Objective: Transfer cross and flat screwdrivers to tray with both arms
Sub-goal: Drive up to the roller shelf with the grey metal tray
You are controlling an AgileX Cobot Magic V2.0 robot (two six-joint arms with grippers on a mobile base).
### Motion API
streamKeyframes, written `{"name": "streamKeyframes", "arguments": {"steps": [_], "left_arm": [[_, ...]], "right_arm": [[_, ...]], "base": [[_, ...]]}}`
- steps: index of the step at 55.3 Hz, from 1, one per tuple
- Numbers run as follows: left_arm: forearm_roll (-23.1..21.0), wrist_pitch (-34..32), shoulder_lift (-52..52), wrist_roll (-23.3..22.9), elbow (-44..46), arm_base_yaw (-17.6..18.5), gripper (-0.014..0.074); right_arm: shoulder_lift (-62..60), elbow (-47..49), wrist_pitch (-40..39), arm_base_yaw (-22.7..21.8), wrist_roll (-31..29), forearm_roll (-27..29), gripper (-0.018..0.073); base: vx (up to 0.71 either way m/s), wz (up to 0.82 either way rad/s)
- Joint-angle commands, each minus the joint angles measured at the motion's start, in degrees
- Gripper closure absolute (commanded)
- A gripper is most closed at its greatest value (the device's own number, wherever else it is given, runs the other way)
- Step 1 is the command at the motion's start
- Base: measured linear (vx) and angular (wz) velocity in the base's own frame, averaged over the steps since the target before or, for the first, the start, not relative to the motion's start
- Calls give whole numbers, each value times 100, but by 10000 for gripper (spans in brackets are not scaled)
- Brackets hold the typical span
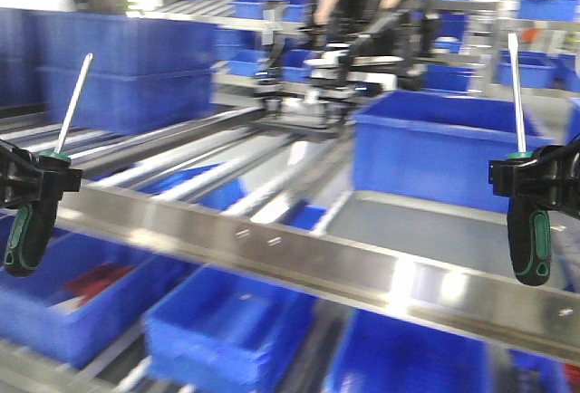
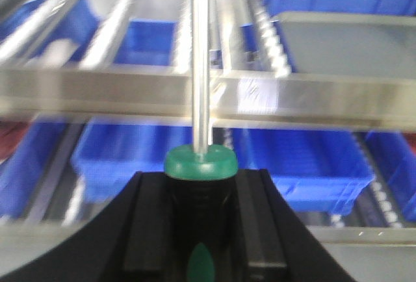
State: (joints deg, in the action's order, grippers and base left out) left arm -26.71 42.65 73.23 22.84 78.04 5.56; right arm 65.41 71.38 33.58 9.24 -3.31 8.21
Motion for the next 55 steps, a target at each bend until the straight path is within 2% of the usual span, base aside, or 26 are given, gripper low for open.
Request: {"name": "streamKeyframes", "arguments": {"steps": [1, 25, 55], "left_arm": [[-209, -419, -156, -4, 180, 20, 596], [-209, -419, -156, -4, 180, 20, 596], [-209, -419, -156, -4, 180, 20, 596]], "right_arm": [[-131, 179, -518, -20, -22, 2, 567], [-131, 179, -518, -20, -22, 2, 567], [-131, 179, -518, -20, -22, 2, 567]], "base": [[38, -66], [34, -52], [19, -20]]}}
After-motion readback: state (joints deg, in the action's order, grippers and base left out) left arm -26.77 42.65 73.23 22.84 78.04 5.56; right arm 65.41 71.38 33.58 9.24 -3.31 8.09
